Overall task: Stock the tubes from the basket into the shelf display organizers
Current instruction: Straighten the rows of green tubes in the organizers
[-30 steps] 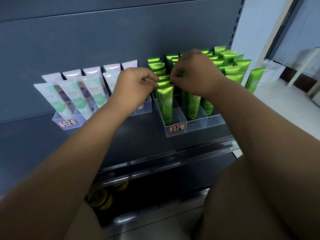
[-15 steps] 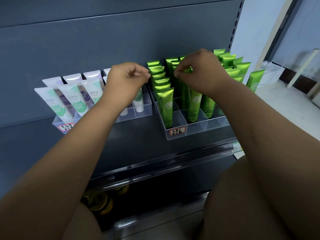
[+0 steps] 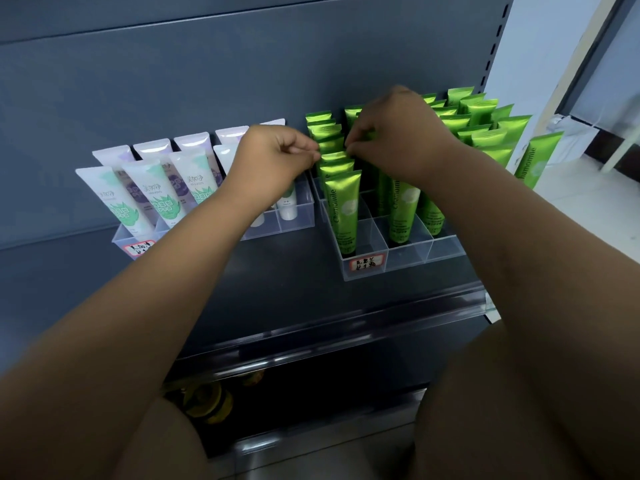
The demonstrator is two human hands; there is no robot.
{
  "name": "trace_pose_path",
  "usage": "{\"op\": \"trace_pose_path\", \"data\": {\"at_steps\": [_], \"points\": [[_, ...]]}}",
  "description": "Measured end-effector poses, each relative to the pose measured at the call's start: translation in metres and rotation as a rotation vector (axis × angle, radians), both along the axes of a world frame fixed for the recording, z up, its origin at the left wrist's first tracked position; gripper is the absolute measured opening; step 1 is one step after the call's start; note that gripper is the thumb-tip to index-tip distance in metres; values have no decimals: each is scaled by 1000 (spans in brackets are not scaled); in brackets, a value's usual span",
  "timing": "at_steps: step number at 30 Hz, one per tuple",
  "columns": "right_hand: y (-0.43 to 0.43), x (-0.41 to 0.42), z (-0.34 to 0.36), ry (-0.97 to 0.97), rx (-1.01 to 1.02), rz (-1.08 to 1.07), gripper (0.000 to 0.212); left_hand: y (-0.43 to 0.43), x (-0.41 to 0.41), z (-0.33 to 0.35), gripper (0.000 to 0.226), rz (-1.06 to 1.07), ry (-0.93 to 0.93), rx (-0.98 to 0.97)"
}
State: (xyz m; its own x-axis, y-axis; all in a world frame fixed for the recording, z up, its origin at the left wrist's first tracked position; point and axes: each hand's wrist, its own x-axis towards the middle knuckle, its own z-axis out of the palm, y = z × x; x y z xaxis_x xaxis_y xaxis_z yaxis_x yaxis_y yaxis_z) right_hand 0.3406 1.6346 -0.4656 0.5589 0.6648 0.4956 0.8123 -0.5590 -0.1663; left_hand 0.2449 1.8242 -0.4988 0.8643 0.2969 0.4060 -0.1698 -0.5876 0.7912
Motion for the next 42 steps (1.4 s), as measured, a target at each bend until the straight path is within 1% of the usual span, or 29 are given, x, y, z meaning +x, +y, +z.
{"op": "trace_pose_path", "data": {"at_steps": [4,5,10,13,17,20,23,26,28,30,35,37,39,42], "points": [[3,-3,2,0,-1,-17,28,-7,1,1,6,-22,6,-16],[4,-4,2,-1,2,-15,27,-7,1,0,5,-27,7,-24],[5,-5,2,11,8,-14,28,-4,-1,0,17,-29,0,-2],[8,-6,3,6,-8,-10,27,-3,-2,-2,22,-17,17,-26],[9,-7,3,2,-28,-18,20,-4,-3,-3,19,-16,23,-64],[8,-8,4,14,-29,-26,21,-4,-4,-1,14,-20,18,-74],[3,-10,6,35,19,-27,22,-4,-6,3,11,-19,10,-76],[-5,-11,9,71,98,-23,20,-1,-6,15,16,-6,-58,-69],[-6,-9,12,80,105,-40,21,1,-3,23,17,23,-102,-52],[-2,-5,17,76,90,-70,24,3,2,27,15,41,-107,14],[21,2,27,12,22,-95,33,6,16,21,13,43,-24,152],[25,5,25,5,-11,-96,30,8,22,17,8,36,-6,137],[27,8,20,4,-32,-97,26,10,26,16,9,30,3,119],[28,14,16,2,-58,-105,23,10,29,14,10,6,8,142]]}}
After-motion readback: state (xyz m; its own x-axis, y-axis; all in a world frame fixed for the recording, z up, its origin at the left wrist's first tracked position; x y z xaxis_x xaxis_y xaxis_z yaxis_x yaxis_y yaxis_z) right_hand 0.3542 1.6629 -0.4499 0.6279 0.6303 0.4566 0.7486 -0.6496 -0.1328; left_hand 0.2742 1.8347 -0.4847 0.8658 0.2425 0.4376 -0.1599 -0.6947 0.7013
